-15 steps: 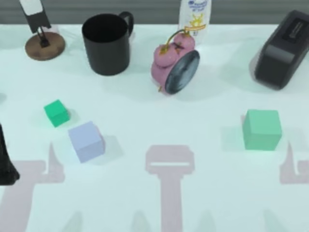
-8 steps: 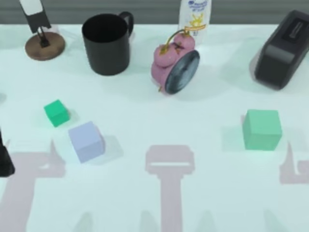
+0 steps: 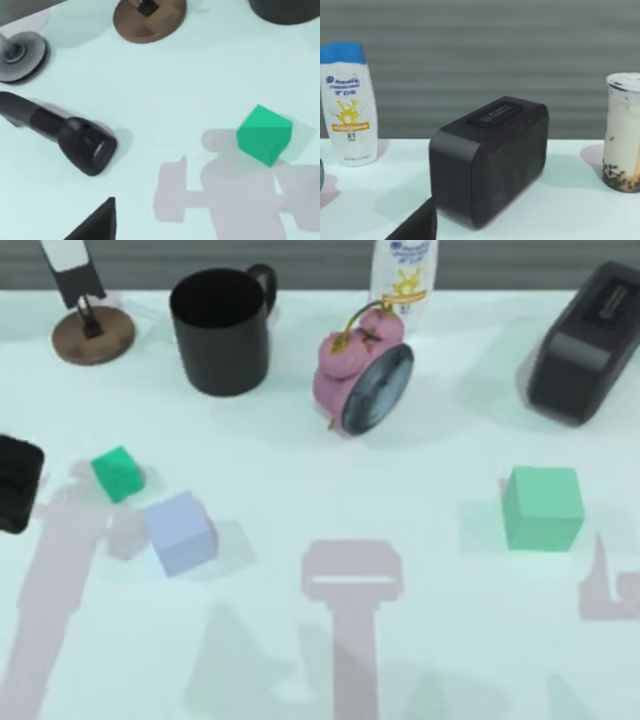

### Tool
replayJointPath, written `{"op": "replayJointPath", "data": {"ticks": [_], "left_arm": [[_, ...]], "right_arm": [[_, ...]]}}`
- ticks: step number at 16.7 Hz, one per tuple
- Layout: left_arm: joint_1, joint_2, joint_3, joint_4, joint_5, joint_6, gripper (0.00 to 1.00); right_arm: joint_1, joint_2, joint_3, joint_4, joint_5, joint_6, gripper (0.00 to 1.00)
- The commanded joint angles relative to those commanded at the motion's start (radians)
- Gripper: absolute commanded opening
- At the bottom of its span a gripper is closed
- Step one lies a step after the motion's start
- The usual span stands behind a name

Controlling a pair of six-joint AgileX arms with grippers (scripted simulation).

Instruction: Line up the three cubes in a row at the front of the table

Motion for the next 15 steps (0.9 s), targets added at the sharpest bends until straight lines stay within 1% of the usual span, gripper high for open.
{"op": "replayJointPath", "data": {"ticks": [5,8,12,15], "left_arm": [[-0.034,0.561,0.425,-0.305,0.004,0.203,1.0],[-0.05,0.866,0.667,-0.461,0.006,0.311,1.0],[-0.065,1.182,0.935,-0.606,0.006,0.423,1.0],[-0.07,1.321,1.065,-0.663,0.005,0.473,1.0]], "right_arm": [[0.0,0.0,0.0,0.0,0.0,0.0,1.0],[0.0,0.0,0.0,0.0,0.0,0.0,1.0],[0.0,0.0,0.0,0.0,0.0,0.0,1.0],[0.0,0.0,0.0,0.0,0.0,0.0,1.0]]}}
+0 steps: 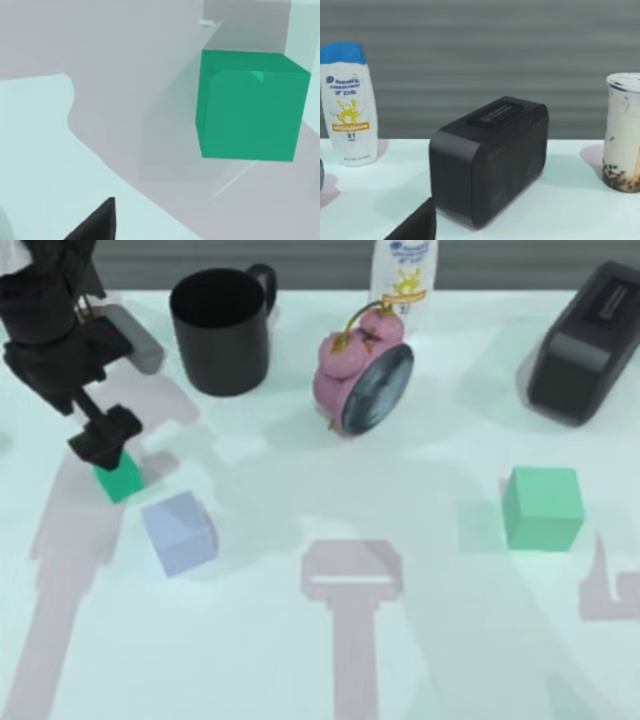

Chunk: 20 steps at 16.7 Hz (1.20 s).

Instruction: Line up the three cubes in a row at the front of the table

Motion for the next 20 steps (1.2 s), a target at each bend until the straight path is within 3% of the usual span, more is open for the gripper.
{"op": "replayJointPath", "data": {"ticks": [9,15,20], "left_arm": [[0.002,0.051,0.032,0.001,-0.001,0.019,1.0],[0.0,0.14,-0.098,0.231,0.0,0.02,1.0],[0.0,0.164,-0.125,0.272,0.0,0.021,1.0]], "right_arm": [[0.0,0.0,0.0,0.0,0.0,0.0,1.0],[0.0,0.0,0.0,0.0,0.0,0.0,1.0],[0.0,0.0,0.0,0.0,0.0,0.0,1.0]]}}
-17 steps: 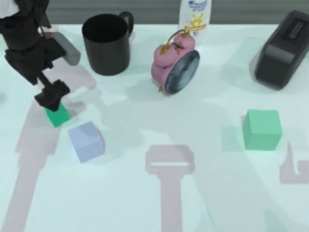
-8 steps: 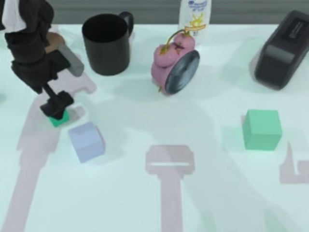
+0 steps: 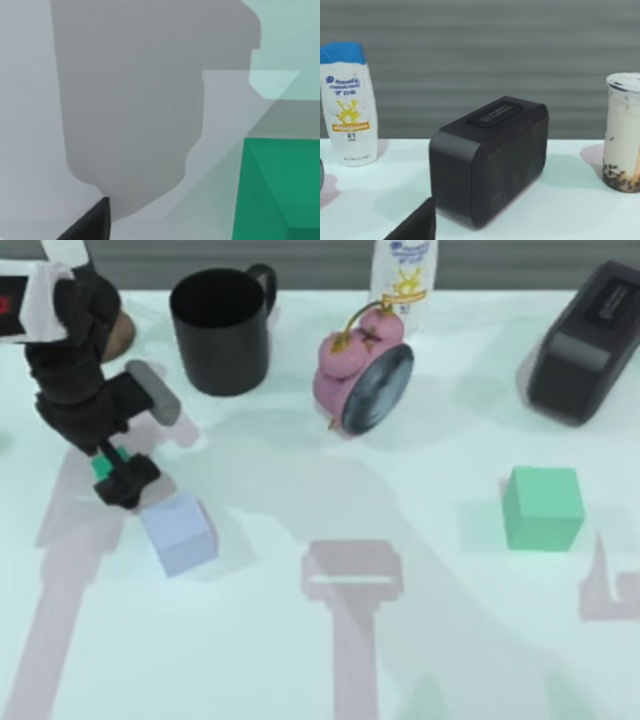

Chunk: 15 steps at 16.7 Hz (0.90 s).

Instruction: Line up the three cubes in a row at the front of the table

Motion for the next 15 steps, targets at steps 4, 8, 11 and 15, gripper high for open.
{"op": "replayJointPath", "data": {"ticks": [4,8,11,15], "left_arm": [[0.0,0.0,0.0,0.0,0.0,0.0,0.77],[0.0,0.0,0.0,0.0,0.0,0.0,0.47],[0.0,0.0,0.0,0.0,0.0,0.0,0.25],[0.0,0.0,0.0,0.0,0.0,0.0,0.0]], "right_arm": [[0.0,0.0,0.0,0.0,0.0,0.0,1.0],[0.0,0.0,0.0,0.0,0.0,0.0,1.0],[0.0,0.0,0.0,0.0,0.0,0.0,1.0],[0.0,0.0,0.0,0.0,0.0,0.0,1.0]]}}
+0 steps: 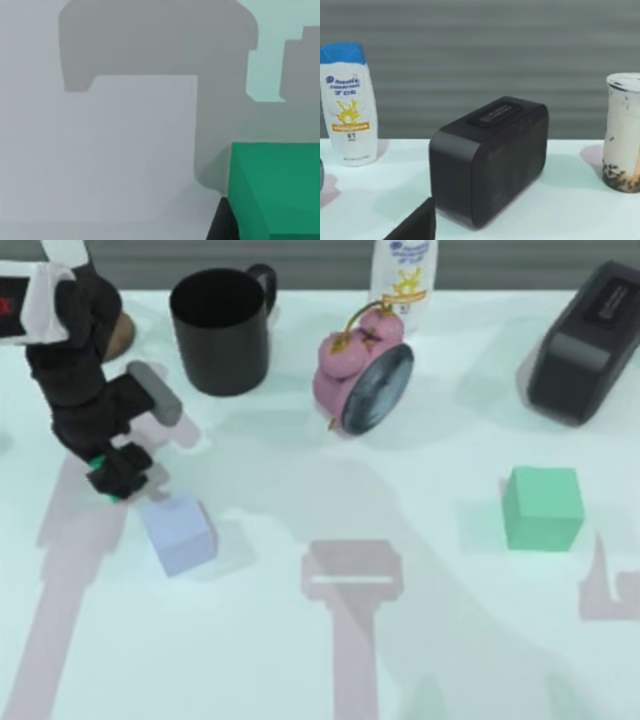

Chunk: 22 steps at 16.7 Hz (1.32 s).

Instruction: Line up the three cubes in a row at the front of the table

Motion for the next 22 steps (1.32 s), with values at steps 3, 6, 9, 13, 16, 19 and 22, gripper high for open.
{"op": "replayJointPath", "data": {"ticks": [3,6,9,13,16,19,22], "left_arm": [[0.0,0.0,0.0,0.0,0.0,0.0,0.0],[0.0,0.0,0.0,0.0,0.0,0.0,0.0],[0.0,-0.041,0.006,-0.03,0.016,-0.012,0.0],[0.011,-0.079,0.078,-0.146,0.016,-0.014,0.0],[0.018,-0.117,0.135,-0.242,0.016,-0.015,0.0],[0.019,-0.127,0.145,-0.255,0.016,-0.015,0.0],[0.012,-0.123,0.143,-0.253,0.015,-0.014,0.0]], "right_arm": [[0.0,0.0,0.0,0.0,0.0,0.0,1.0],[0.0,0.0,0.0,0.0,0.0,0.0,1.0],[0.0,0.0,0.0,0.0,0.0,0.0,1.0],[0.0,0.0,0.0,0.0,0.0,0.0,1.0],[0.0,0.0,0.0,0.0,0.0,0.0,1.0],[0.0,0.0,0.0,0.0,0.0,0.0,1.0],[0.0,0.0,0.0,0.0,0.0,0.0,1.0]]}}
